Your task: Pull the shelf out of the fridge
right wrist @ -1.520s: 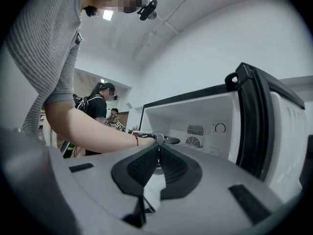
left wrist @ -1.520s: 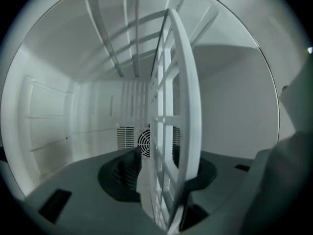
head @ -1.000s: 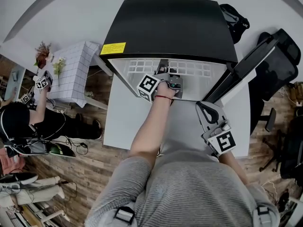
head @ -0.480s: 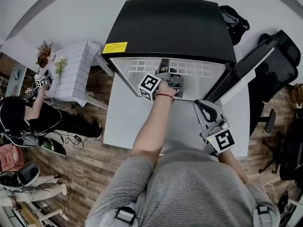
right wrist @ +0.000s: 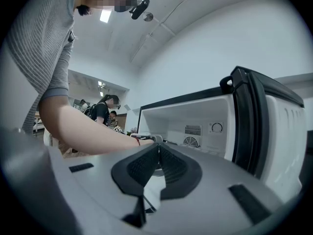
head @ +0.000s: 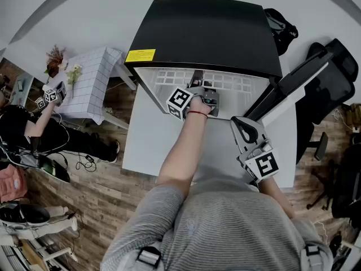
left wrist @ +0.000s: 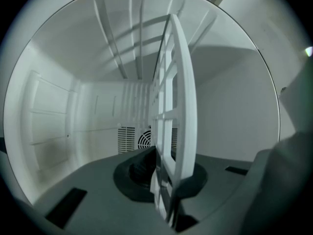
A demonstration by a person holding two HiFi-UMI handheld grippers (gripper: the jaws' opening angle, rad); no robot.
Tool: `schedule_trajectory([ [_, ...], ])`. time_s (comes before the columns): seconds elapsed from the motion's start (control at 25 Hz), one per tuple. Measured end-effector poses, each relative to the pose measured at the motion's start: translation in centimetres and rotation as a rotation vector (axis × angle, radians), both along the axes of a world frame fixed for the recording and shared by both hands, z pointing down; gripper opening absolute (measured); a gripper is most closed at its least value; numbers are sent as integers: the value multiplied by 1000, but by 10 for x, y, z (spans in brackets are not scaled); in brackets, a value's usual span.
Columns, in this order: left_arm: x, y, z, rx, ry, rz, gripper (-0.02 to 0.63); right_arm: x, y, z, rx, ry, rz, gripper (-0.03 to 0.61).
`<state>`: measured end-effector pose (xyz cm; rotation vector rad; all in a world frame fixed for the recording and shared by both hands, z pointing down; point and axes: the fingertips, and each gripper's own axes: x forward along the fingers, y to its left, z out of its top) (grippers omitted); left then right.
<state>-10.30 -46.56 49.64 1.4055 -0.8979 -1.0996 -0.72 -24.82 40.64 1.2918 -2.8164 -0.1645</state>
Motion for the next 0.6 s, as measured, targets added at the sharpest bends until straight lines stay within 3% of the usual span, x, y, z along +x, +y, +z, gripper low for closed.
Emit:
schedule_trajectory([
  [0.6,-1,17,-1,9,4,-6,37,6,9,1,-14,-4,1,14],
])
